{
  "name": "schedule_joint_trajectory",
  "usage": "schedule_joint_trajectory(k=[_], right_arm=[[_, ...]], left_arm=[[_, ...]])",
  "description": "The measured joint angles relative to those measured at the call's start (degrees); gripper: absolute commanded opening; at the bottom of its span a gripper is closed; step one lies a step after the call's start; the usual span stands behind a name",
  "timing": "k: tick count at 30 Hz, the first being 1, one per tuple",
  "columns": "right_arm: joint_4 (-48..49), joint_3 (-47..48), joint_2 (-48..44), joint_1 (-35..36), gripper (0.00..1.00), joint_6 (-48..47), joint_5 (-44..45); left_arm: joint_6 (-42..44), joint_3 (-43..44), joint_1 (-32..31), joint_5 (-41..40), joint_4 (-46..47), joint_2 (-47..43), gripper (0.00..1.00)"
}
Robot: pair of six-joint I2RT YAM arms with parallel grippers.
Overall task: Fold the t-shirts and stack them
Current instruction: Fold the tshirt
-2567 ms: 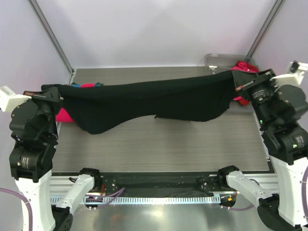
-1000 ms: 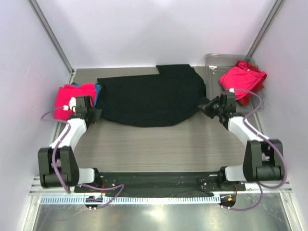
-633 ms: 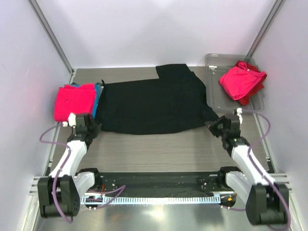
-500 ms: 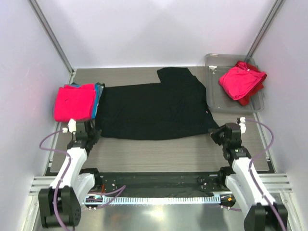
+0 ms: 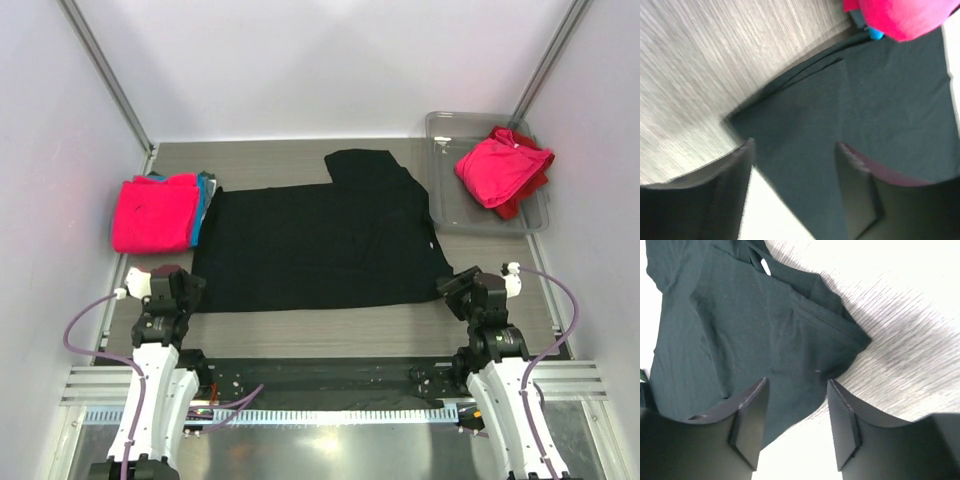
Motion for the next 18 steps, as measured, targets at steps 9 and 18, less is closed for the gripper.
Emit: schedule_joint_trajectory(k=[9, 18], right_arm=[[1.2, 14.1, 11.1, 0.0, 0.53, -10.6, -1.1], [10.4, 37.4, 41.9, 3.6, 0.54, -21.7, -6.1]], left_arm=[[5.8, 9.6, 0.0, 0.2, -3.5, 3.8, 0.87], [15.3, 22.3, -0.2, 10.4, 8.4, 20.0, 1.00]])
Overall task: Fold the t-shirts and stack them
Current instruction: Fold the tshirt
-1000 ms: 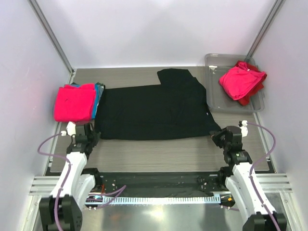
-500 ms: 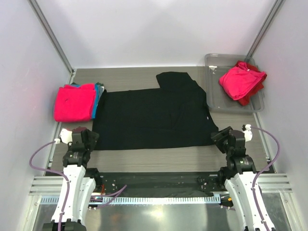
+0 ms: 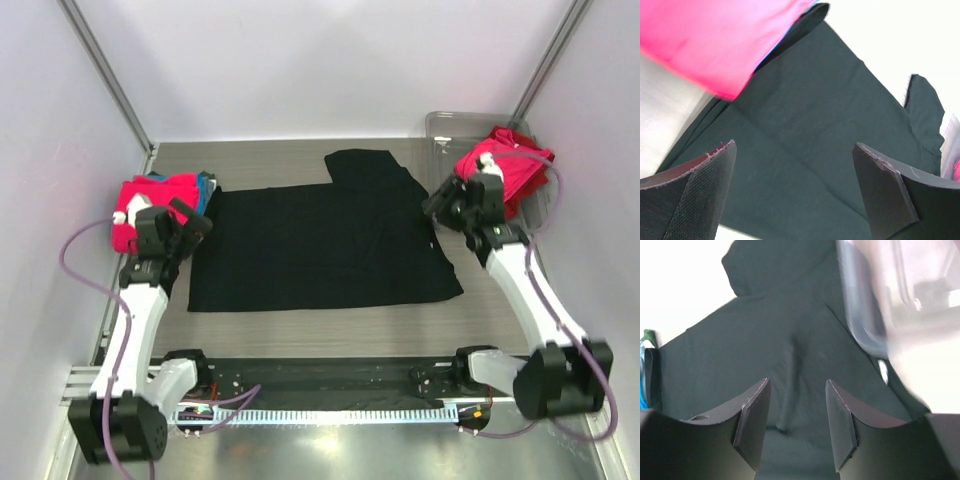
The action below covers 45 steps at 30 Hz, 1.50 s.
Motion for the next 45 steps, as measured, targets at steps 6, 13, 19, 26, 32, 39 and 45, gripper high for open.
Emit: schedule_joint_trajectory(k=[6, 13, 19, 26, 32, 39, 45], right_arm=[[0.8, 20.8, 21.3, 4.2, 0.59, -5.0, 1.2], [-3.2, 51.3, 47.0, 5.7, 0.67, -9.1, 5.2], [-9.5, 76.8, 68.8, 5.6, 0.76, -11.7, 8.4], [-11.5, 85.7, 81.1, 4.7, 0.71, -13.2, 9.4], [-7.5, 87.1, 85.5, 4.3, 0.68, -13.4, 9.4], [-3.3, 89.5, 90.4, 4.2, 0.66, -12.2, 8.7], [-0.7, 91.0, 93.3, 4.2, 0.61, -10.2, 6.5]], left_arm=[[3.0, 5.5, -1.3, 1.7, 5.8, 14.0, 0.99], [8.3, 13.7, -3.6, 0.9, 9.9, 29.6, 0.98], [13.9, 21.5, -7.4, -1.9, 10.9, 38.5, 0.97], [19.6, 30.0, -9.0, -6.3, 10.8, 44.2, 0.96], [22.3, 32.9, -9.0, -9.2, 10.4, 47.2, 0.96], [24.0, 36.2, -9.0, -9.8, 8.6, 51.4, 0.92], [25.4, 39.1, -9.0, -10.2, 6.6, 54.0, 0.89]])
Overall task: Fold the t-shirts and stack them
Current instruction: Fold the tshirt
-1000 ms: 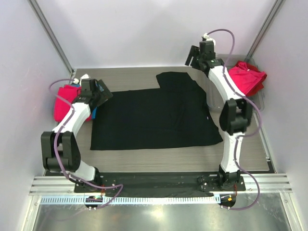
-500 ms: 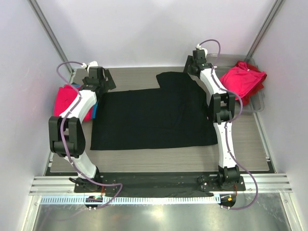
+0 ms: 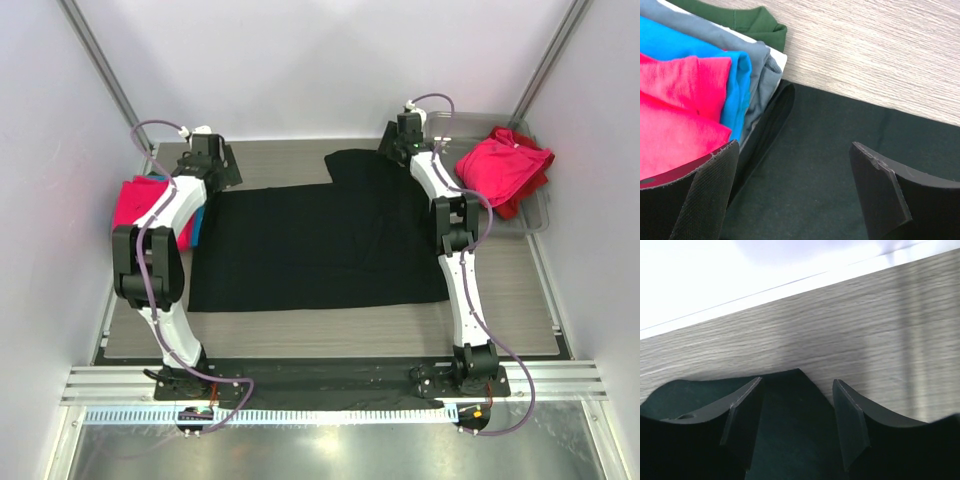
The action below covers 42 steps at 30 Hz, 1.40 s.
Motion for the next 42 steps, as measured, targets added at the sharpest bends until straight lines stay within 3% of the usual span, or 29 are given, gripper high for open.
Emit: schedule_joint_trajectory(k=[4, 10, 13, 25, 36, 42], right_arm=[[1.5, 1.2, 1.2, 0.0, 0.49, 1.3, -2.2], [2.0, 1.2, 1.8, 0.1, 0.08, 2.3, -4.5], [1.9, 1.2, 1.8, 0.2, 0.01, 2.4, -5.0], [4.3, -0.2, 1.8, 0.2, 0.01, 2.3, -5.8], [6.1, -1.1, 1.8, 0.1, 0.01, 2.4, -6.7], [6.3, -1.2, 1.8, 0.0, 0.01, 2.5, -7.0]], left_arm=[[1.2, 4.5, 0.0, -0.9, -2.4, 3.4, 0.84], [2.6, 8.1, -0.2, -1.7, -5.0, 8.2, 0.78], [3.4, 9.5, -0.8, -2.4, -6.7, 10.7, 0.77], [6.4, 22.5, -3.7, -8.0, -11.7, 21.9, 0.59], [8.3, 30.7, -4.0, -13.4, -15.9, 28.7, 0.58], [8.5, 31.7, -4.0, -15.2, -17.8, 30.4, 0.36]])
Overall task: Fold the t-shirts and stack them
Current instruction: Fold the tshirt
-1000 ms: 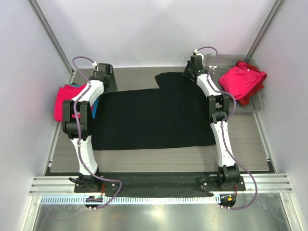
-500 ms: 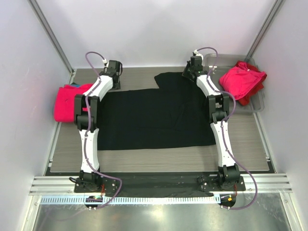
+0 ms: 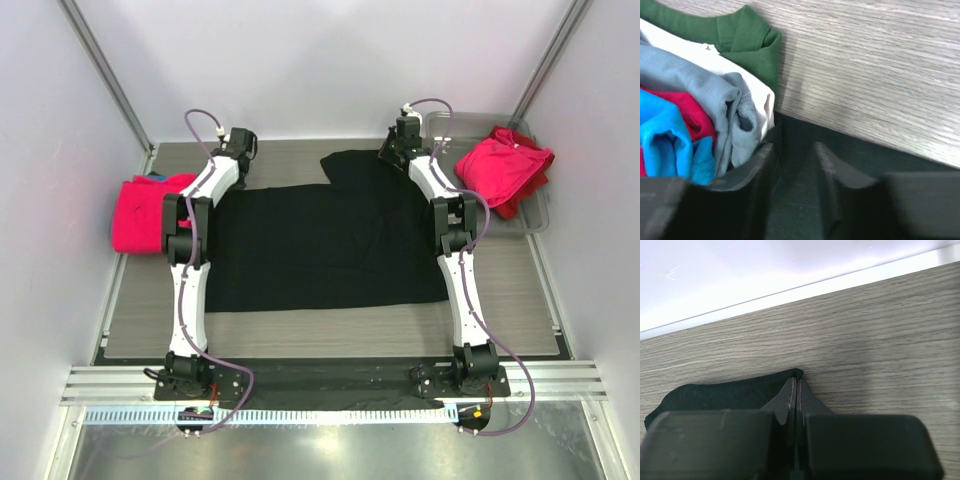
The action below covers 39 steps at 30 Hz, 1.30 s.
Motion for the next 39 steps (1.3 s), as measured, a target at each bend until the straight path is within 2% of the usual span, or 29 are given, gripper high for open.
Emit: schedule_joint_trajectory(k=[3, 5, 8, 9, 10, 13, 20, 27, 35, 39], right_arm=[[0.2, -0.1, 0.0, 0.0, 0.01, 0.0, -0.1], [0.4, -0.2, 0.0, 0.0, 0.01, 0.0, -0.2], [0.5, -0.3, 0.0, -0.1, 0.01, 0.1, -0.4], [0.6, -0.3, 0.0, -0.1, 0.01, 0.1, -0.5], [0.6, -0.3, 0.0, -0.1, 0.01, 0.1, -0.7], [0.6, -0.3, 0.0, -0.2, 0.01, 0.2, -0.8], [0.4, -1.3, -0.8, -1.0, 0.01, 0.8, -1.9], [-1.0, -5.6, -5.7, -3.0, 0.01, 3.0, -4.9], [-1.1, -7.3, -11.1, -4.1, 0.01, 4.0, -7.7], [-1.2, -7.3, -11.3, -3.8, 0.01, 4.4, -8.4]], left_arm=[[0.0, 1.3, 0.0, -1.0, -0.7, 1.0, 0.23], [0.0, 1.4, 0.0, -1.4, -1.0, 1.2, 0.22], [0.0, 1.6, 0.0, -2.2, -1.4, 1.4, 0.26], [0.0, 1.9, 0.0, -2.4, -1.6, 1.5, 0.24], [0.1, 2.4, 0.0, -2.8, -1.9, 1.8, 0.21], [0.1, 3.7, 0.0, -3.7, -2.4, 2.5, 0.00], [0.0, 3.6, 0.0, -4.9, -2.4, 2.5, 0.00], [-0.5, -7.0, 0.1, -4.7, 1.2, -3.4, 0.00], [-0.8, -6.4, 0.8, -6.1, 1.9, -5.1, 0.45], [-1.4, -5.3, 1.0, -6.3, 2.2, -5.1, 0.57]])
